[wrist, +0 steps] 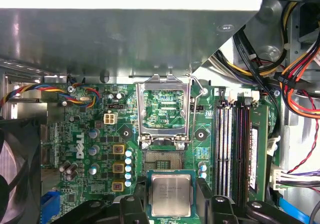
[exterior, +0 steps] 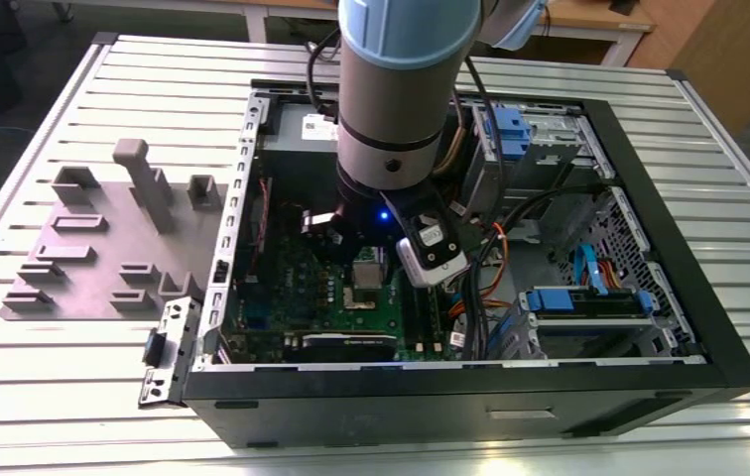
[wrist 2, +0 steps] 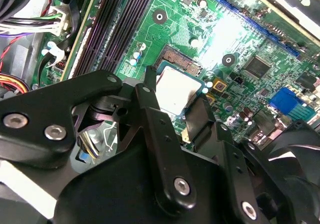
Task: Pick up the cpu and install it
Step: 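Place the cpu into insertion slot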
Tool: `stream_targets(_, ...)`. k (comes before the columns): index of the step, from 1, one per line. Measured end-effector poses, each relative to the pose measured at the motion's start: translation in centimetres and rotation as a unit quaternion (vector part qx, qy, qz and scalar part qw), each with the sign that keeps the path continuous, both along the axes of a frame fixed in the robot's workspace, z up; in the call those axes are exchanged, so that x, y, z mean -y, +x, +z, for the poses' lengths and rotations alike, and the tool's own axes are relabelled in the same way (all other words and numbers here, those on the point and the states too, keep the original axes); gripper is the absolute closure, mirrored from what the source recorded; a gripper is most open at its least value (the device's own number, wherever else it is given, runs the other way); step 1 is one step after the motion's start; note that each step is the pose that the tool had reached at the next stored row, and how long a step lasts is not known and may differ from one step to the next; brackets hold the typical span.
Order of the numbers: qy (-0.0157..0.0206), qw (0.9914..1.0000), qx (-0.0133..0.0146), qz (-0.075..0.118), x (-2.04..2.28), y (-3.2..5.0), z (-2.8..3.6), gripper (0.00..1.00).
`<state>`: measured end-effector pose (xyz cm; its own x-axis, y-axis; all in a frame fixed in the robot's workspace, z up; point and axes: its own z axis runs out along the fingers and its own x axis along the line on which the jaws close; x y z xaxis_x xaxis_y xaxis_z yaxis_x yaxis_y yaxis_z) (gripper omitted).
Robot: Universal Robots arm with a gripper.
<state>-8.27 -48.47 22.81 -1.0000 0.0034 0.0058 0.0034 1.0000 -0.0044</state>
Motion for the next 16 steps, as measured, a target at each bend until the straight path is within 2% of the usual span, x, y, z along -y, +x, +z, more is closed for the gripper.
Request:
stream_targets(3, 0.0002, 1.00000, 0.0001, 0.000, -0.01, 0.00, -0.13, 0.53)
stream_targets(11, 0.0001, 1.00000, 0.0000, 0.000, 0.00, 0.00, -1.13, 0.53)
stream_targets(16, 0.0000, 1.00000, 0.0000, 0.000, 0.00, 0.00, -1.43, 0.53)
